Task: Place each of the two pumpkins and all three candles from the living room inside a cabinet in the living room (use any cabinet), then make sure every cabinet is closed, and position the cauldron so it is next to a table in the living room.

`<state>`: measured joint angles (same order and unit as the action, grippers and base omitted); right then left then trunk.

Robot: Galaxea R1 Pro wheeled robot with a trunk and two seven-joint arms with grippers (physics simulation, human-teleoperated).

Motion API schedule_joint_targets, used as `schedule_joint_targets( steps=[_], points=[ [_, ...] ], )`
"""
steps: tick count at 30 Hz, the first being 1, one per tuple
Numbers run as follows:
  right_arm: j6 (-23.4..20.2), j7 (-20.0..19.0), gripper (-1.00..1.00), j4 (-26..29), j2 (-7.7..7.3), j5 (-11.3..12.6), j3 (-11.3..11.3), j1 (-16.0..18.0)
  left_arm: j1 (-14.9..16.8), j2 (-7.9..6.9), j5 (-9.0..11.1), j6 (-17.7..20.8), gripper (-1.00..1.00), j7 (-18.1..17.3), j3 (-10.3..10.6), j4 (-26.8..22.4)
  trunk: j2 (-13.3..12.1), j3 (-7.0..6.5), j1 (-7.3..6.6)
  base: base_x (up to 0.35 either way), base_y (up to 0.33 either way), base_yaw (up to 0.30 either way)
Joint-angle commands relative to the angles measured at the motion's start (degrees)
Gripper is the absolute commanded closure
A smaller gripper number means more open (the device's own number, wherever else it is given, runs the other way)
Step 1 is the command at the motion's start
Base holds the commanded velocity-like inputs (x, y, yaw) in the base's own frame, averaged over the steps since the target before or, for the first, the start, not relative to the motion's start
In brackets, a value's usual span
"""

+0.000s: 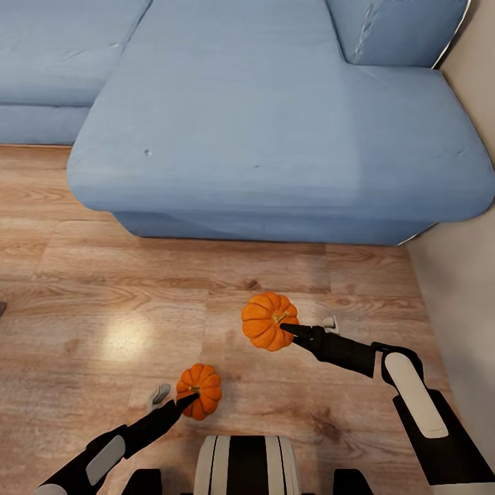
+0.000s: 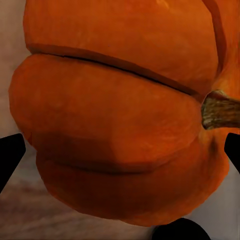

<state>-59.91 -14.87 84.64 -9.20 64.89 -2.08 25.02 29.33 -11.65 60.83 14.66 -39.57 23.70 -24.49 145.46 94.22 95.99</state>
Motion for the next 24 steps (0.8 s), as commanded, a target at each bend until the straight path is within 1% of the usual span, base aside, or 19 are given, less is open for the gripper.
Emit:
schedule_joint_targets(
  steps=[1, 24],
  points=[
    [-0.1, -0.5, 1.00, 0.0, -0.03, -0.5, 0.0, 0.0, 0.0, -0.04, 0.6, 0.5, 1.00, -0.1, 0.2, 0.0, 0.0, 0.03, -0.01, 0.004, 0.000, 0.000],
    [-0.1, -0.6, 1.00, 0.0, -0.03, -0.5, 0.0, 0.0, 0.0, 0.05, 0.6, 0.5, 1.00, -0.1, 0.2, 0.0, 0.0, 0.03, -0.01, 0.000, 0.000, 0.000]
  ],
)
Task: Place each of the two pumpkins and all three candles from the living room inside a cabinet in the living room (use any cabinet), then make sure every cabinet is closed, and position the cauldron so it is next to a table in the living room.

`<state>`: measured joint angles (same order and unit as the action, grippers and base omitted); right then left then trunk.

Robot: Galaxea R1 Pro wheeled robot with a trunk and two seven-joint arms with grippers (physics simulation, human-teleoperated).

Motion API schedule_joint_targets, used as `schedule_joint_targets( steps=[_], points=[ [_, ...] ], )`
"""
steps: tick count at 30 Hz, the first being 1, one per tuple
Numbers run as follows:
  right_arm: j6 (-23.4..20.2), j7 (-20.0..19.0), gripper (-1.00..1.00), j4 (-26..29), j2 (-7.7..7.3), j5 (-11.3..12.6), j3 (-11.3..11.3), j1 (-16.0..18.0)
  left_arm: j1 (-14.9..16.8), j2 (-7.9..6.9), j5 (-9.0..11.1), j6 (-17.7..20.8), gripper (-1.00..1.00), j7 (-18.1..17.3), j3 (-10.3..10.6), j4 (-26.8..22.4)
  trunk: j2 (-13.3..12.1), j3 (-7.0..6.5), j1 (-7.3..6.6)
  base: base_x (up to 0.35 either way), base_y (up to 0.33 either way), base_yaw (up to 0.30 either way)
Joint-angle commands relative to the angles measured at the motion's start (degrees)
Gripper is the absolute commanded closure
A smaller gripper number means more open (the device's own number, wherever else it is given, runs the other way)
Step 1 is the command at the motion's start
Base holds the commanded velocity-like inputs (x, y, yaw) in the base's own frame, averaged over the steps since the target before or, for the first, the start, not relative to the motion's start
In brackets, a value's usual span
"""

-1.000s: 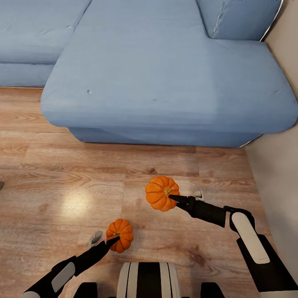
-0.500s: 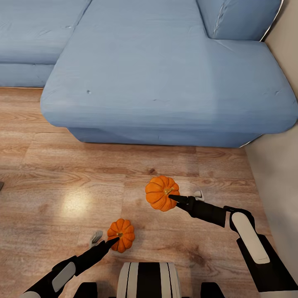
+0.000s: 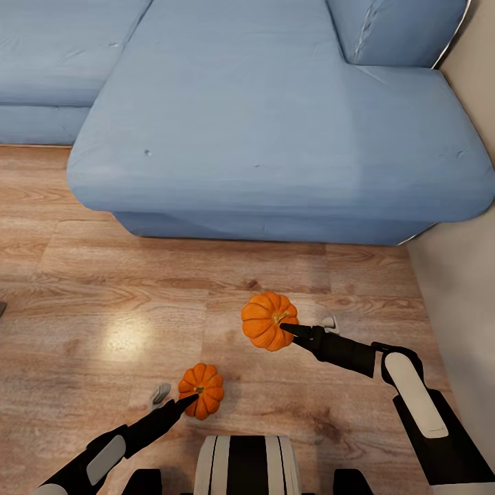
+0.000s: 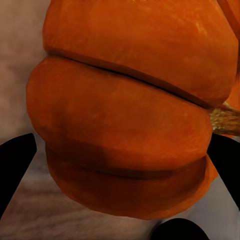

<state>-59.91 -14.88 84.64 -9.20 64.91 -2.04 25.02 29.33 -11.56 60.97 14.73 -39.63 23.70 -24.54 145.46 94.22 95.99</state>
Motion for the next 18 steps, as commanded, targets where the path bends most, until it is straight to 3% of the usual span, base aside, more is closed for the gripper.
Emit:
schedule_joint_targets(
  steps=[1, 12, 18],
  points=[
    [-0.1, -0.5, 1.00, 0.0, -0.03, -0.5, 0.0, 0.0, 0.0, -0.04, 0.5, 0.5, 1.00, -0.1, 0.2, 0.0, 0.0, 0.03, -0.01, 0.000, 0.000, 0.000],
    [-0.1, -0.5, 1.00, 0.0, -0.03, -0.5, 0.0, 0.0, 0.0, -0.29, 0.5, 0.5, 1.00, -0.2, 0.2, -0.1, 0.0, 0.03, -0.01, 0.000, 0.000, 0.000],
    [-0.1, -0.5, 1.00, 0.0, -0.03, -0.5, 0.0, 0.0, 0.0, -0.36, 0.5, 0.5, 1.00, -0.4, 0.2, -0.2, -0.1, -1.30, -0.16, 0.000, 0.000, 0.000]
  ],
)
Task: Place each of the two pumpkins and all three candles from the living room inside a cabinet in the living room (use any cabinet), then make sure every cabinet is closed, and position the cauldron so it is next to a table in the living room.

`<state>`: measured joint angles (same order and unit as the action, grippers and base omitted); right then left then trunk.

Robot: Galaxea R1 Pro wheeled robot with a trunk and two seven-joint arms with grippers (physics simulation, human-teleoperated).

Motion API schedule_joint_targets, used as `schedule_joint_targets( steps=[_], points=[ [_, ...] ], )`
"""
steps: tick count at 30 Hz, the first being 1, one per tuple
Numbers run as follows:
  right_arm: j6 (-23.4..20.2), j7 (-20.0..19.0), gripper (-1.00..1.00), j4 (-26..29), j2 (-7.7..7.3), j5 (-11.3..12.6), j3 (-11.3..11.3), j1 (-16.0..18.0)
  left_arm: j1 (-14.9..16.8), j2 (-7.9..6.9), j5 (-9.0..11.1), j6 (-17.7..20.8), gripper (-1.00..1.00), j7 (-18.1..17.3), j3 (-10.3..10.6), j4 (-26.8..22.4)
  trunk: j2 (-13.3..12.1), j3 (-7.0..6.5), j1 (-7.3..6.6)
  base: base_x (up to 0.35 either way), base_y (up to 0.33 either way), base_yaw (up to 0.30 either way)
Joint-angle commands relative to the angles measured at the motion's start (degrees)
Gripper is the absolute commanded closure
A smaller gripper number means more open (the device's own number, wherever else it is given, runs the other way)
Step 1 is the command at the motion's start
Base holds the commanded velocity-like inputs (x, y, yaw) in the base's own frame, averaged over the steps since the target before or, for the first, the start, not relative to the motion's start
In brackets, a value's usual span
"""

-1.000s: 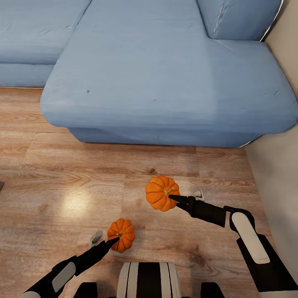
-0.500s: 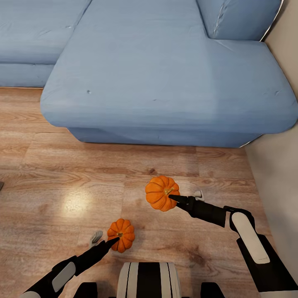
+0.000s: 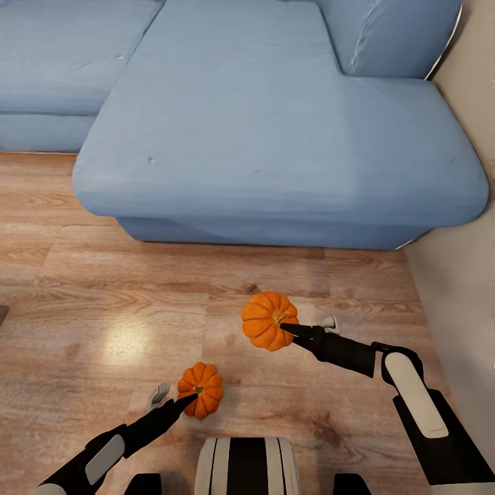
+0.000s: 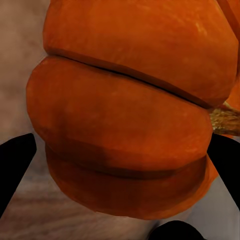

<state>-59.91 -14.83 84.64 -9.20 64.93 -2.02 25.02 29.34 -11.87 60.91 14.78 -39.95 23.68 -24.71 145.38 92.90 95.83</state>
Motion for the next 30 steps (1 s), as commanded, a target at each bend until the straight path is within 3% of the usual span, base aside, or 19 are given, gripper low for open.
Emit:
schedule_joint_targets(
  steps=[1, 16, 25, 29, 30],
  points=[
    [-0.1, -0.6, 1.00, 0.0, -0.03, -0.5, 0.0, 0.0, 0.0, -0.07, 0.5, 0.5, 1.00, -0.1, 0.2, 0.0, 0.0, -0.20, -0.03, 0.000, 0.000, 0.000],
    [-0.1, -0.5, 1.00, 0.0, -0.07, -0.7, 0.0, 0.0, 0.0, -0.92, 0.6, 1.9, 1.00, -0.2, -0.3, -5.9, -0.2, -3.52, -0.42, 0.000, 0.000, 0.000],
    [-0.1, -0.5, 1.00, -0.3, -0.03, -0.9, 0.0, 0.0, 0.0, -7.78, 1.7, 6.8, 1.00, -0.2, -0.8, -11.4, -0.3, -5.52, -0.65, 0.000, 0.000, 0.000],
    [-0.1, -0.5, 1.00, -0.5, -0.03, -0.9, 0.0, 0.0, 0.0, -8.97, 3.1, 8.8, 1.00, -0.2, -1.8, -14.2, -0.4, -6.40, -0.75, 0.000, 0.000, 0.000],
    [-0.1, -0.5, 1.00, -0.5, -0.05, -0.9, 0.0, 0.0, 0.0, -9.35, 3.4, 9.9, 1.00, -0.2, -2.9, -15.4, -0.4, -6.62, -0.78, 0.000, 0.000, 0.000]
  ],
)
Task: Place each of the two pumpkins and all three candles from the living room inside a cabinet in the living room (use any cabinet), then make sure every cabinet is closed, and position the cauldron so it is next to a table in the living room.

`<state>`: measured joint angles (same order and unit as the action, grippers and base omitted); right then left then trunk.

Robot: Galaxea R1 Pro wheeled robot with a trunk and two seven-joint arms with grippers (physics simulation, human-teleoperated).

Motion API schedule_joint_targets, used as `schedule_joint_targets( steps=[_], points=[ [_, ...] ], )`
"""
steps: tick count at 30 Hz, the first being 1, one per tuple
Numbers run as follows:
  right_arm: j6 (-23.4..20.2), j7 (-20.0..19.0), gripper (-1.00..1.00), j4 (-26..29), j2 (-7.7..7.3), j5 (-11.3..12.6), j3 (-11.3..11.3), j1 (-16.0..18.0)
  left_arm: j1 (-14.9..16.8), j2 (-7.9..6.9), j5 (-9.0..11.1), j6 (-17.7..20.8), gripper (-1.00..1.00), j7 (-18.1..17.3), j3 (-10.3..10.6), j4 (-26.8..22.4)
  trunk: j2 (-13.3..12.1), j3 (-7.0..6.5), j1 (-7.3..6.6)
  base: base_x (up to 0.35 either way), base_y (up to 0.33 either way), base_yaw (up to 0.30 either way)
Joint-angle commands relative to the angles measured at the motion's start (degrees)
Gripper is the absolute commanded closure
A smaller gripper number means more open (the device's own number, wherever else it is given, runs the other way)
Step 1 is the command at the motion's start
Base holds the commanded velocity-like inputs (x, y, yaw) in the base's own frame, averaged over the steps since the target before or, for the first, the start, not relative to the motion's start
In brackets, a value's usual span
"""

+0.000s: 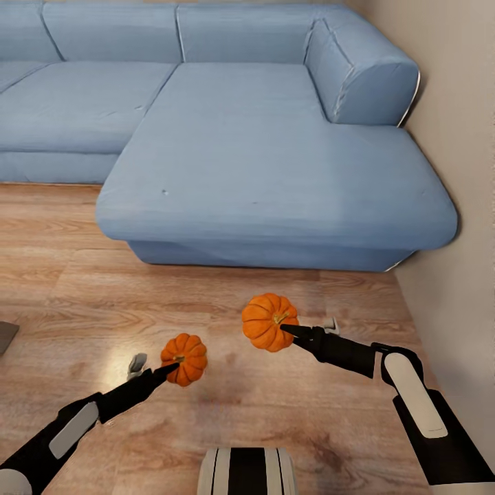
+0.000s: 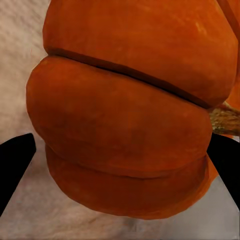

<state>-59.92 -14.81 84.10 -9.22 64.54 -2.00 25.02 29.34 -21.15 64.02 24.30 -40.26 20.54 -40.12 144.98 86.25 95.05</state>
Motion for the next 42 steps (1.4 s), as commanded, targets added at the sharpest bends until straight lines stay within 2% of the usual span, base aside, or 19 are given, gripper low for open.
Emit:
schedule_joint_targets(
  steps=[1, 2, 6, 9, 13, 16, 18, 26, 42],
  points=[
    [-0.1, -0.6, 1.00, 0.0, -0.03, -0.6, 0.0, 0.0, 0.0, -0.26, 0.4, 1.0, 1.00, 0.1, -0.5, -0.8, 0.0, -0.19, -0.03, 0.000, 0.000, 0.000],
    [-0.1, -0.6, 1.00, -0.1, -0.02, -0.6, 0.0, 0.0, 0.0, -0.57, 0.5, 2.3, 1.00, 0.1, -2.0, -2.5, 0.0, -0.41, -0.06, 0.000, 0.000, 0.000],
    [-0.1, -0.6, 1.00, -0.2, -0.01, -0.7, 0.0, 0.0, -0.2, -1.20, 0.5, 6.2, 1.00, 0.2, -5.8, -7.5, -0.1, -1.30, -0.16, 0.000, 0.000, 0.000],
    [-0.1, -0.1, 1.00, -0.6, -0.02, -1.0, 0.0, 0.0, -0.3, -1.96, 0.4, 8.2, 1.00, 0.2, -7.0, -9.3, -0.1, -1.96, -0.24, 0.000, 0.000, 0.000],
    [-0.1, 2.9, 1.00, -1.3, -0.01, -0.9, 0.0, 0.0, -0.4, -3.12, 0.6, 10.8, 1.00, 0.2, -7.8, -12.6, -0.2, -2.85, -0.34, 0.000, 0.000, 0.000],
    [-0.1, 4.1, 1.00, -1.4, -0.01, -0.9, 0.0, 0.0, -0.4, -3.75, 0.6, 12.7, 1.00, 0.3, -9.8, -14.5, -0.2, -3.52, -0.42, 0.000, 0.000, 0.000],
    [-0.1, 4.7, 1.00, -1.5, -0.01, -0.8, 0.0, 0.0, -0.5, -4.08, 0.4, 14.0, 1.00, 0.4, -12.2, -15.6, -0.2, -3.96, -0.47, 0.000, 0.000, 0.000],
    [-0.1, 5.0, 1.00, -1.7, 0.07, -1.1, 3.0, 0.0, -0.5, -4.13, 0.4, 14.4, 1.00, 0.5, -12.8, -16.0, -0.3, -5.73, -0.67, 0.000, 0.000, 0.000],
    [-0.1, 5.0, 1.00, -3.5, -0.01, -1.0, 3.6, 0.0, -0.5, -4.07, 0.3, 14.4, 1.00, 0.8, -12.8, -16.0, -0.6, -9.28, -1.09, 0.000, 0.000, 0.000]
  ],
)
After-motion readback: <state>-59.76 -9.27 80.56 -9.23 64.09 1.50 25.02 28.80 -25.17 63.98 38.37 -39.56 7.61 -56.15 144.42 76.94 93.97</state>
